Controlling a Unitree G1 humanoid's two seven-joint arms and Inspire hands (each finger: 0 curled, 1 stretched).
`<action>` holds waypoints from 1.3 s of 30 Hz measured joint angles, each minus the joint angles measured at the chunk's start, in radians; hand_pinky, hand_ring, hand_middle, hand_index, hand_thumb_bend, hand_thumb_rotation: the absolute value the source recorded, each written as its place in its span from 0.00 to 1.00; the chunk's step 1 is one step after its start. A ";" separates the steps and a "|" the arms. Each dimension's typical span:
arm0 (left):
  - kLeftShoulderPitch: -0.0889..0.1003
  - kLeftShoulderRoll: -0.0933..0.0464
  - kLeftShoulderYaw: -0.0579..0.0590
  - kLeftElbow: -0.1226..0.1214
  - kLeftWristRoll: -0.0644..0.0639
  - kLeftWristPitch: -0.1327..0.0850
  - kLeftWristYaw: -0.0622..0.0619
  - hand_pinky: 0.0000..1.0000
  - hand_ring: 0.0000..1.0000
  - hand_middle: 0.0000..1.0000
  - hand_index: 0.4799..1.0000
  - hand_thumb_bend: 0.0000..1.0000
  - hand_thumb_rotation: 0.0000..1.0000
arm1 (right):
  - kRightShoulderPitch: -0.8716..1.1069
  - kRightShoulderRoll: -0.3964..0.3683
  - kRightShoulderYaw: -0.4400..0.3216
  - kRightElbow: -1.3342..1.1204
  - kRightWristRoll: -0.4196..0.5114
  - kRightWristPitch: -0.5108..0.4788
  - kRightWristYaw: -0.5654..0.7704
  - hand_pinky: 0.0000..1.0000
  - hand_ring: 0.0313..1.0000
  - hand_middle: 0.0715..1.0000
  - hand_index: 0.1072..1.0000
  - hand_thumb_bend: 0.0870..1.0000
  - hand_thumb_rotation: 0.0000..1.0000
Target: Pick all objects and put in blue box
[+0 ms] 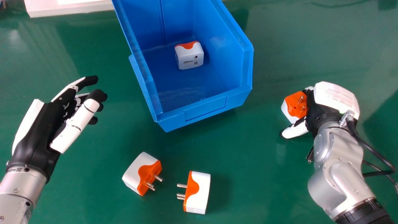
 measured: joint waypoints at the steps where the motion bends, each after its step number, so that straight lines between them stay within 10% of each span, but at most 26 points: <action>1: 0.000 0.000 0.000 0.000 0.000 0.000 0.000 0.69 0.75 0.78 0.74 0.64 0.84 | -0.003 -0.001 0.001 0.003 0.001 -0.001 0.000 0.79 0.89 0.91 0.83 0.46 0.19; 24: 0.000 0.000 0.001 0.000 -0.001 0.000 -0.002 0.69 0.75 0.78 0.73 0.63 0.83 | -0.028 -0.009 0.013 0.042 0.026 -0.041 -0.031 0.77 0.87 0.88 0.81 0.45 0.14; 28: 0.000 0.000 0.001 0.000 -0.001 0.001 -0.003 0.69 0.75 0.78 0.73 0.63 0.83 | -0.028 -0.008 0.008 0.048 0.052 -0.060 -0.066 0.44 0.50 0.66 0.74 0.48 0.07; 39: 0.001 0.000 0.003 -0.002 -0.003 0.002 -0.007 0.68 0.75 0.77 0.73 0.63 0.83 | -0.018 -0.018 0.003 0.049 0.064 -0.138 -0.146 0.32 0.37 0.54 0.58 0.47 0.03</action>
